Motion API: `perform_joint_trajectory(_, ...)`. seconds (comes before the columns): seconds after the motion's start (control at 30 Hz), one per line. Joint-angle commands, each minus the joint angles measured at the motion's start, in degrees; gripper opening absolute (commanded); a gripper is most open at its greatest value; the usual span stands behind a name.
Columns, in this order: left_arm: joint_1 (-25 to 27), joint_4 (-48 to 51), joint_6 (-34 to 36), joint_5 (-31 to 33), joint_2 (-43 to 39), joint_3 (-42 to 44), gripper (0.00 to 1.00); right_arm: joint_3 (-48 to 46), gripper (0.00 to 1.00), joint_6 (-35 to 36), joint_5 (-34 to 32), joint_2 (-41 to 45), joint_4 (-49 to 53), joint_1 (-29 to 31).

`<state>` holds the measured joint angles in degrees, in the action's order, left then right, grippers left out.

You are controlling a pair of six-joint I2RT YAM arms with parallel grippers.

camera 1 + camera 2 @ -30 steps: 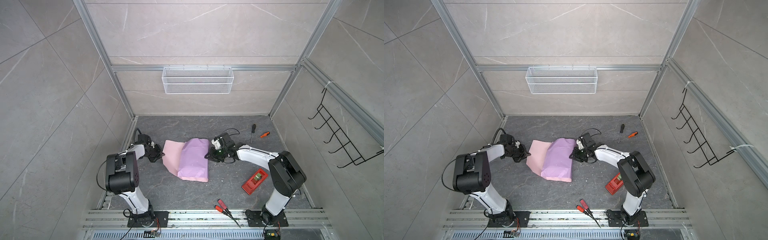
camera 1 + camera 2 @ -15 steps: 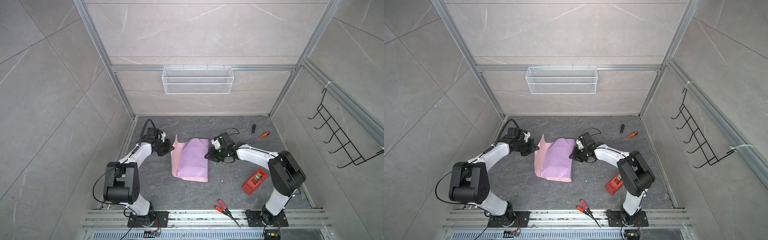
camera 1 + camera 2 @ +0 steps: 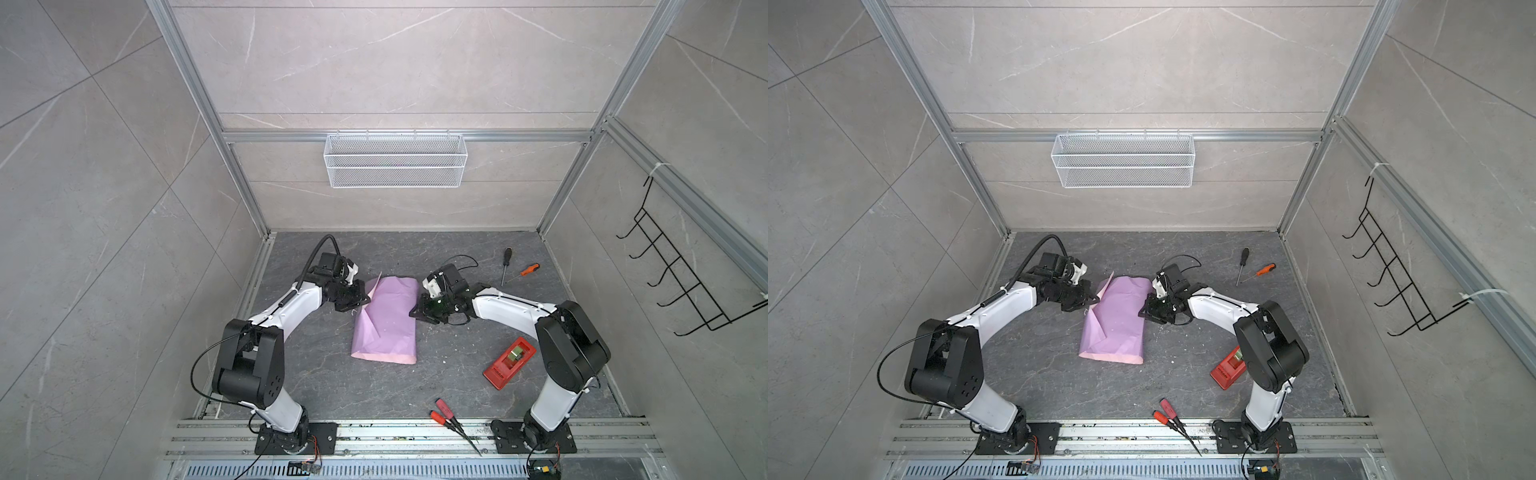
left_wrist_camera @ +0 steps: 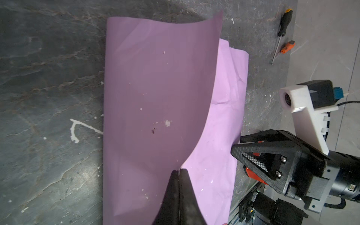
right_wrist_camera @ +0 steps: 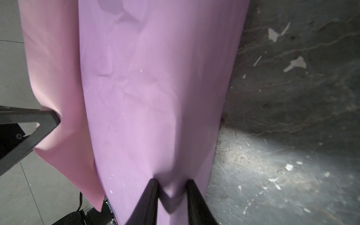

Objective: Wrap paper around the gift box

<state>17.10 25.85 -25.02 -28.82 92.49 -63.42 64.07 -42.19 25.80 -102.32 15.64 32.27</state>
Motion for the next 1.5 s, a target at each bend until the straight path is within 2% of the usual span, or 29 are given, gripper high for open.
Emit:
perform_joint_trajectory(0.0,1.74,2.43,2.12,0.47,0.74,-2.64,0.0,-4.27,0.27,1.48,-7.58,-5.87,12.77,0.42)
perform_joint_trajectory(1.0,17.61,11.24,8.1,5.59,10.34,-19.22,0.0,-4.78,0.27,1.13,-7.57,-5.78,12.5,0.49)
perform_joint_trajectory(1.47,20.81,11.95,10.11,8.7,14.04,-17.76,0.0,-4.31,0.27,1.36,-7.04,-5.3,12.48,0.55)
